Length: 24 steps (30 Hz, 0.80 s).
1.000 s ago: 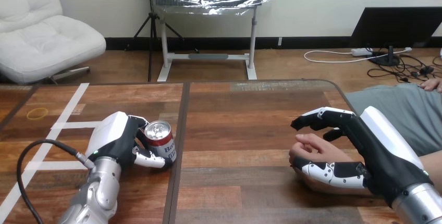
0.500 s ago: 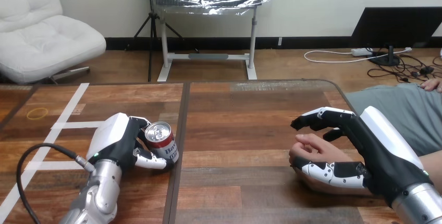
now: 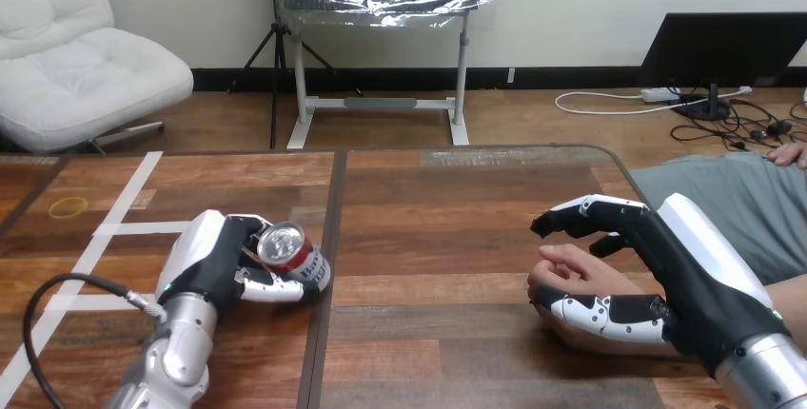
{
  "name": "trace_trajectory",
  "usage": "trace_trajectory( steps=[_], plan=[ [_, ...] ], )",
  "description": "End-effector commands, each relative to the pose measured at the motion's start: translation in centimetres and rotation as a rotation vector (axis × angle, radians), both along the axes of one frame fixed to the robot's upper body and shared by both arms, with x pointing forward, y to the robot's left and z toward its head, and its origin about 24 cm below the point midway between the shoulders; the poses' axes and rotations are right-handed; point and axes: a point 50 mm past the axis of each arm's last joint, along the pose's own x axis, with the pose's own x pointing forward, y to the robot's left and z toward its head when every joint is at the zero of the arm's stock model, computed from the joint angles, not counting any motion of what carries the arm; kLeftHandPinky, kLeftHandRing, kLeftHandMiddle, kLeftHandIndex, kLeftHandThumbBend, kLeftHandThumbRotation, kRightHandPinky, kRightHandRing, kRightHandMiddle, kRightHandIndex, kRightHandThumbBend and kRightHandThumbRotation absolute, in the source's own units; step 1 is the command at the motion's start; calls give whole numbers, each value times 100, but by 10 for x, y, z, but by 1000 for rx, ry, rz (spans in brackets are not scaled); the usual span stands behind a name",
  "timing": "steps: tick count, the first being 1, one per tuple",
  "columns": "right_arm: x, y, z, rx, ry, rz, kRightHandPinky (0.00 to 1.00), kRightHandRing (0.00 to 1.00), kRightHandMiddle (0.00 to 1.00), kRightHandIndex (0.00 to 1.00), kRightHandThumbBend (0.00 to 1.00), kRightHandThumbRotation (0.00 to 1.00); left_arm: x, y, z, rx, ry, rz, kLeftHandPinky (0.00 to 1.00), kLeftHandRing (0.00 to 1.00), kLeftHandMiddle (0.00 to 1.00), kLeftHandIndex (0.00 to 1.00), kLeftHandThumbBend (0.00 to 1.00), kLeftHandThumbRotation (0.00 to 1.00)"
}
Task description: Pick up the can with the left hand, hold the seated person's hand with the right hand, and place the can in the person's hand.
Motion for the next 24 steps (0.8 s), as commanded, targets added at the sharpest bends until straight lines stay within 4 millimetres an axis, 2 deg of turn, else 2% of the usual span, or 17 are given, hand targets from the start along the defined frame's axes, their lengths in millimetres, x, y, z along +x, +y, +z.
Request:
trace_trajectory(
  steps=[1,24],
  plan=[
    [10,6,25,2,-122,27,71,78,76,68,60,0,16,-5,21,-29,-90,-7,47,51,55,58,75,0],
    [9,5,25,7,-120,24,71,78,76,68,60,0,17,-5,19,-46,-60,6,45,51,56,59,77,3]
  ],
)
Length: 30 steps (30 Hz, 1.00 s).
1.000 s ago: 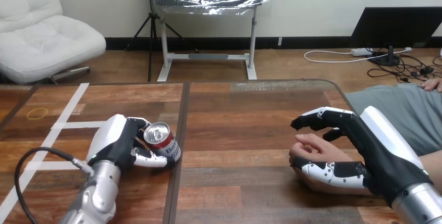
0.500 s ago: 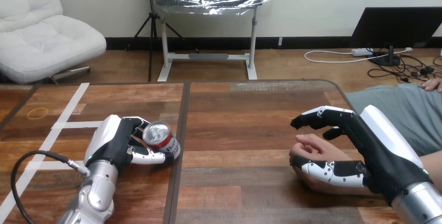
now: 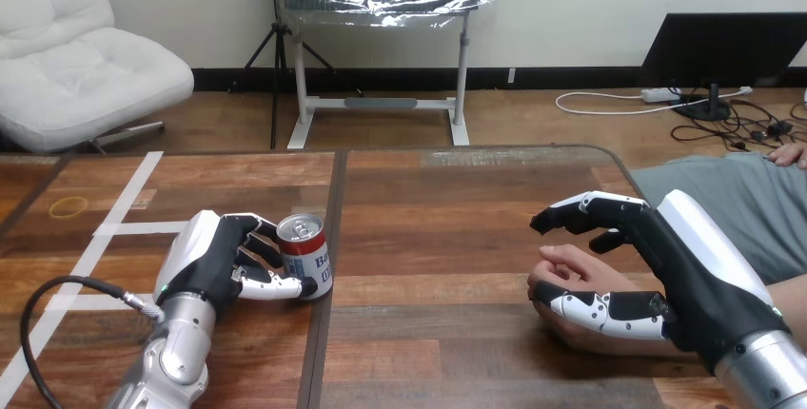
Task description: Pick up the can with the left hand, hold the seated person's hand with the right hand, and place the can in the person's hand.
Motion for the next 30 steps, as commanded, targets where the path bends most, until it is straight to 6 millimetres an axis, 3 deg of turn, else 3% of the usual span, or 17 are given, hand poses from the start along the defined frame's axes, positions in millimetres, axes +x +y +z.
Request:
trace_trajectory(
  steps=[1,19,30],
  plan=[
    [8,5,23,7,-115,23,71,78,76,68,60,0,16,-5,19,-18,-68,-6,45,51,55,59,77,3],
    [8,5,22,0,-112,23,71,78,76,68,59,0,13,-2,18,-43,-100,-4,33,38,44,50,70,0],
    [8,5,22,2,-110,25,71,78,76,68,59,0,13,-1,17,-23,-96,2,32,37,43,49,70,0]
  ],
)
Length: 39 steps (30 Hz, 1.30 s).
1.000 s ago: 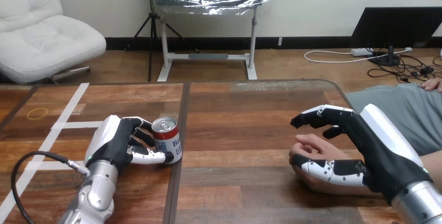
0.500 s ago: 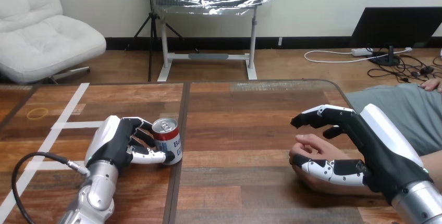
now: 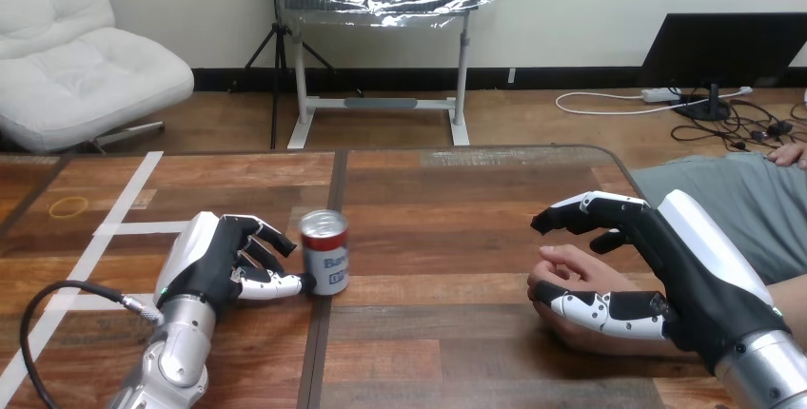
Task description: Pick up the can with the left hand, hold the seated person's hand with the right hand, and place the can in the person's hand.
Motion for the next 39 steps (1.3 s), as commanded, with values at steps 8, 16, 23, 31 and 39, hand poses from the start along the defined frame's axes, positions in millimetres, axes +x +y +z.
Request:
trace_trajectory(
  steps=[8,16,23,31,39],
  plan=[
    [8,5,23,-6,-112,26,71,79,76,68,59,0,14,-1,19,-6,-69,-7,34,39,45,51,70,0],
    [8,6,23,-6,-113,29,71,78,76,68,60,0,16,-1,18,-17,-26,-12,43,49,53,58,73,0],
    [8,5,23,-9,-113,28,71,78,76,68,60,0,17,-1,17,-4,17,-34,53,60,64,66,77,4],
    [8,5,24,-11,-108,25,71,78,76,68,60,0,19,-1,16,16,40,-33,63,71,74,75,84,15],
    [8,6,24,-11,-108,28,70,78,76,68,60,0,19,-3,17,32,40,-40,69,77,80,81,88,24]
  ],
)
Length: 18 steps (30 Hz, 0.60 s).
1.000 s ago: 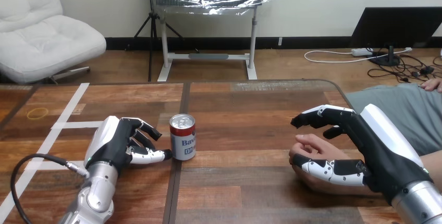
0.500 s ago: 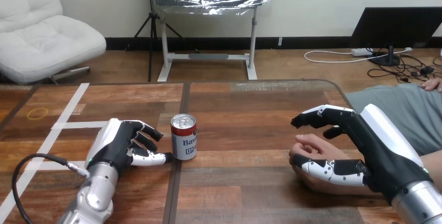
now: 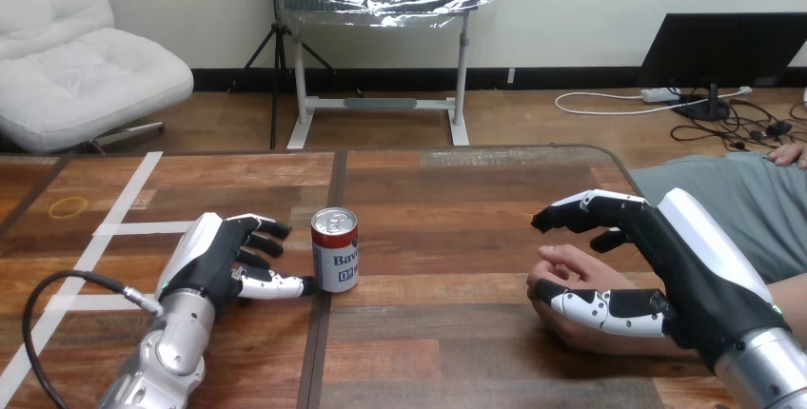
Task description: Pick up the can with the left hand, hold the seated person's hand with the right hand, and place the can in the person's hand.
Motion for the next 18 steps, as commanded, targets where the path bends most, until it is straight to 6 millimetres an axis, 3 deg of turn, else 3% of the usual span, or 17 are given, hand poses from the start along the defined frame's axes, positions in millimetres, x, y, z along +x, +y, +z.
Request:
trace_trajectory(
  steps=[1,18],
  plan=[
    [7,6,23,-12,-108,32,70,78,76,68,60,0,14,-4,14,20,-36,-16,70,78,81,82,89,25],
    [8,5,23,-14,-104,38,70,78,76,68,61,0,18,-6,17,55,-14,-25,76,88,92,93,97,40]
  ],
)
